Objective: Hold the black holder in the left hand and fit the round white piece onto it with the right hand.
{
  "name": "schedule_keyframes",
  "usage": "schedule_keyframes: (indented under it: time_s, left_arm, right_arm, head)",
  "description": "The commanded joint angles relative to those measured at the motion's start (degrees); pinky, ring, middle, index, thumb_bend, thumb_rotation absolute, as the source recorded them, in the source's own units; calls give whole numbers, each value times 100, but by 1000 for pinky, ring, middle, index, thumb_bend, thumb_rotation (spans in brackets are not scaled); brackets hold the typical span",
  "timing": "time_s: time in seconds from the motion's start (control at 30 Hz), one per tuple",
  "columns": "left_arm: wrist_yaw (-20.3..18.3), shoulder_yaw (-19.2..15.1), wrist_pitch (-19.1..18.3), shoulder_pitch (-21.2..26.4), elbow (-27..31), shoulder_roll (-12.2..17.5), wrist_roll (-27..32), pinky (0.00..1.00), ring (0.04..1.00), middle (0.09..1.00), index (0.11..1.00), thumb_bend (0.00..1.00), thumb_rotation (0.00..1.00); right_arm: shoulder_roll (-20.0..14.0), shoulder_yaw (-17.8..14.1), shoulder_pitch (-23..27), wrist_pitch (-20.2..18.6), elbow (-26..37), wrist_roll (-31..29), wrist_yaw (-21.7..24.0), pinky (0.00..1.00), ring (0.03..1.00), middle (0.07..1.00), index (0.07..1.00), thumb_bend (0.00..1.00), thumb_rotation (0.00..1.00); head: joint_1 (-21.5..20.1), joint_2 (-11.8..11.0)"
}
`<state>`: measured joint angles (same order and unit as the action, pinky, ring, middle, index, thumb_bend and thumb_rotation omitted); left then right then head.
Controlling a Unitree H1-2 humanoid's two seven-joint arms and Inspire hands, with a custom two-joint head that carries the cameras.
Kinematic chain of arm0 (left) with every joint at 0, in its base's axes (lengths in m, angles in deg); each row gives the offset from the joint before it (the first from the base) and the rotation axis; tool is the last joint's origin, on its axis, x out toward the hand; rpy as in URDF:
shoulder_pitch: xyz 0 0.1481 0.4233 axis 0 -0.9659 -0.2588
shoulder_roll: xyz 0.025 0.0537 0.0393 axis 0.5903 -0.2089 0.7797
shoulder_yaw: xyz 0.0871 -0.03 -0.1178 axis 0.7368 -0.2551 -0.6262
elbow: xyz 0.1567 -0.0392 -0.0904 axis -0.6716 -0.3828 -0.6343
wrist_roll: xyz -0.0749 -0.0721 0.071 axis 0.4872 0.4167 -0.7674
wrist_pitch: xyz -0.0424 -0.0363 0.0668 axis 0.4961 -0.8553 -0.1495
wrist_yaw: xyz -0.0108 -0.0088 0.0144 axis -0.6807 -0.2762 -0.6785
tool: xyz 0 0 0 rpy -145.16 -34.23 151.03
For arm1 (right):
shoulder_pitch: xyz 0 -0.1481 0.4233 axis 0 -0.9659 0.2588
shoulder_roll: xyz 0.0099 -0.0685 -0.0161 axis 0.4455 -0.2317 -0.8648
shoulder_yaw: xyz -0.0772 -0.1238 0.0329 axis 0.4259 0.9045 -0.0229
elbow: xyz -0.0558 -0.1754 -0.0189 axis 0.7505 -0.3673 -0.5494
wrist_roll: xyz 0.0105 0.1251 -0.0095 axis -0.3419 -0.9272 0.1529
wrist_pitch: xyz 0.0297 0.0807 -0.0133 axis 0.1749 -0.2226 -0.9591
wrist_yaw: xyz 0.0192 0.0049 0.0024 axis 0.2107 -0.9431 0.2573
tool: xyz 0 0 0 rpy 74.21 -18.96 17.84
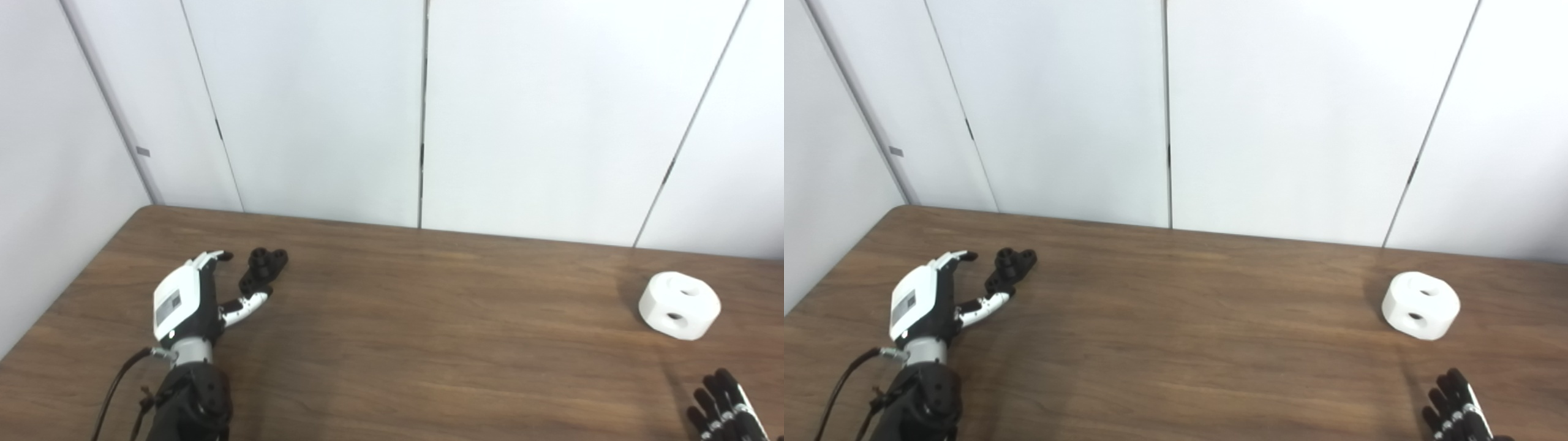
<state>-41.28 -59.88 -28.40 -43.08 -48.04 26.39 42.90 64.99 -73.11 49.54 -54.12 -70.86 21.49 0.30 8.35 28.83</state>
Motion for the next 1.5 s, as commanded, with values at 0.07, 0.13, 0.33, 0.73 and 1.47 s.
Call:
schedule_keyframes:
  time_s: [0.07,0.13,0.33,0.73,1.47]
  left_arm:
    - [-57,103,-148,382,-87,167,-5,947,940,900,786,844,397]
    - [-137,127,-221,475,-189,180,48,956,945,911,793,837,410]
    - [-224,135,-271,700,-479,210,1,953,945,911,788,842,415]
    - [-287,202,-273,952,-868,241,-166,936,943,904,759,841,396]
    - [-450,92,-275,938,-1109,148,-979,981,954,905,751,848,363]
  right_arm:
    - [155,120,-206,25,-250,-100,97,1000,1000,1000,1000,750,1000]
    - [150,120,-208,25,-245,-91,102,1000,1000,1000,1000,761,1000]
    - [146,109,-221,13,-231,-80,97,1000,1000,1000,1000,767,1000]
    - [125,102,-190,21,-245,-80,113,1000,1000,1000,1000,740,1000]
    - [59,90,-197,-3,-224,-162,158,1000,1000,1000,1000,748,1000]
  head:
    - [-9,18]
    - [-9,18]
    - [12,53]
    - [-14,111]
    - [13,216]
